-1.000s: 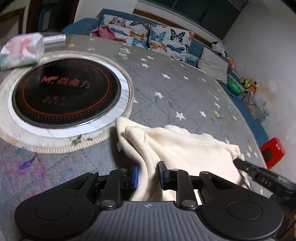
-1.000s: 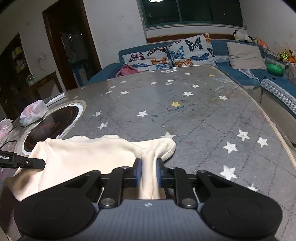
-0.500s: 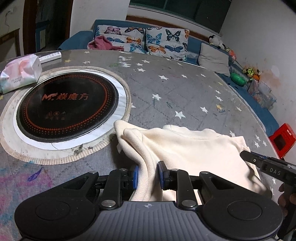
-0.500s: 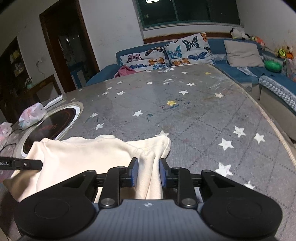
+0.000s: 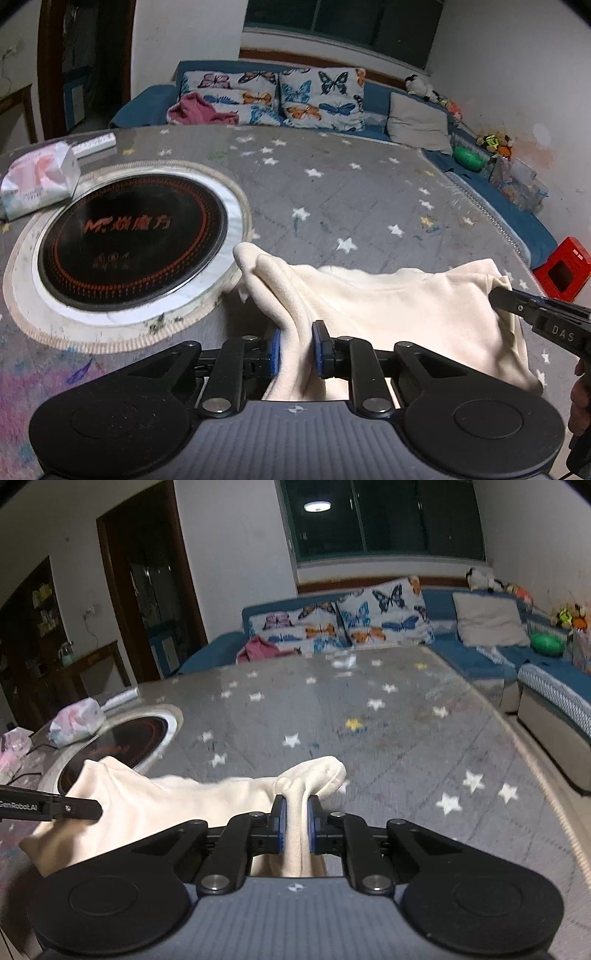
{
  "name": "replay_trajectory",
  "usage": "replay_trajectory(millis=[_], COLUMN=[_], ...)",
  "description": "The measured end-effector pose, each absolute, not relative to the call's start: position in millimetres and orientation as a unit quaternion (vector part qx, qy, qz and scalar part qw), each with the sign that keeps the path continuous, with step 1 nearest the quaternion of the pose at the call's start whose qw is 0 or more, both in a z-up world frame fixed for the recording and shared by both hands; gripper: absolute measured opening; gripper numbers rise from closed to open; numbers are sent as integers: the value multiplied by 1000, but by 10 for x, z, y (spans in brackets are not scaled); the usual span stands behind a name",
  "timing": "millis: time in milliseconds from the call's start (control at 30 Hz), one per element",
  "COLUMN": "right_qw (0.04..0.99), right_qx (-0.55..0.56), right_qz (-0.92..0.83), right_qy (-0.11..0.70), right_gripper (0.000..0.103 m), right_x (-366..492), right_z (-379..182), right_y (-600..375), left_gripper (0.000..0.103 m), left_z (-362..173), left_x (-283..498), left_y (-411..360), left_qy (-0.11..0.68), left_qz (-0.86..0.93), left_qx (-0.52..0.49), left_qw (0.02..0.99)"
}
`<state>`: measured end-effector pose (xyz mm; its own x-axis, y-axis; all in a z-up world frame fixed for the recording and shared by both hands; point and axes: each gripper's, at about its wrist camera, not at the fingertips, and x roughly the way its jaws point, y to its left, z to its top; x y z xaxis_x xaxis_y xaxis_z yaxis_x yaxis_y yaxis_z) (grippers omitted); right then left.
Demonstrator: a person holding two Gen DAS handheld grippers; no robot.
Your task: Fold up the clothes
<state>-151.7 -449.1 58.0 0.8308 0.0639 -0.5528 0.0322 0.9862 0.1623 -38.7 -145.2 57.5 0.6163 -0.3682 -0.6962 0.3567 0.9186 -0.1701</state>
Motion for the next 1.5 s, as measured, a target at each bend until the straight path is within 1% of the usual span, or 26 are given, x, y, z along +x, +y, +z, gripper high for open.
replay_trajectory(millis=[100, 500, 733, 933, 1000, 1067, 1100, 1133, 1167, 1233, 1333, 1500], right_qw=[958, 966, 961, 952, 947, 939, 935, 931, 927, 920, 920, 933], right_qx=[74, 61, 63, 66, 68, 71, 76, 81, 86, 90, 101, 108], right_qz=[2, -62, -110, -154, -167, -178, -184, -189, -194, -210, -222, -186], right_qy=[277, 242, 247, 255, 266, 286, 294, 301, 308, 317, 308, 289], right_gripper=[10, 10, 10, 10, 10, 10, 10, 11, 12, 13, 13, 14], right_x=[-1566, -1653, -1654, -1643, -1612, -1581, -1576, -1570, -1567, -1584, -1621, -1538], right_z=[692, 978, 923, 844, 754, 620, 561, 501, 443, 380, 396, 499], right_y=[-4483, -4866, -5179, -5460, -5528, -5605, -5644, -5684, -5724, -5779, -5832, -5782], left_gripper=[14, 14, 14, 14, 16, 22, 26, 37, 41, 41, 41, 36], left_z=[652, 815, 750, 574, 491, 407, 378, 352, 351, 375, 446, 536], left_x=[-382, -221, -86, 16, 46, 83, 97, 112, 117, 139, 190, 213], left_y=[-1518, -2190, -2704, -3085, -3162, -3197, -3187, -3172, -3137, -3069, -3004, -3078], left_qy=[379, 358, 362, 369, 375, 381, 384, 387, 386, 383, 376, 365], left_qz=[-212, -264, -297, -319, -318, -309, -304, -298, -294, -288, -282, -301], left_qx=[-3, 20, 34, 55, 63, 73, 76, 79, 80, 79, 73, 62], left_qw=[901, 895, 883, 871, 868, 868, 869, 869, 870, 874, 880, 879])
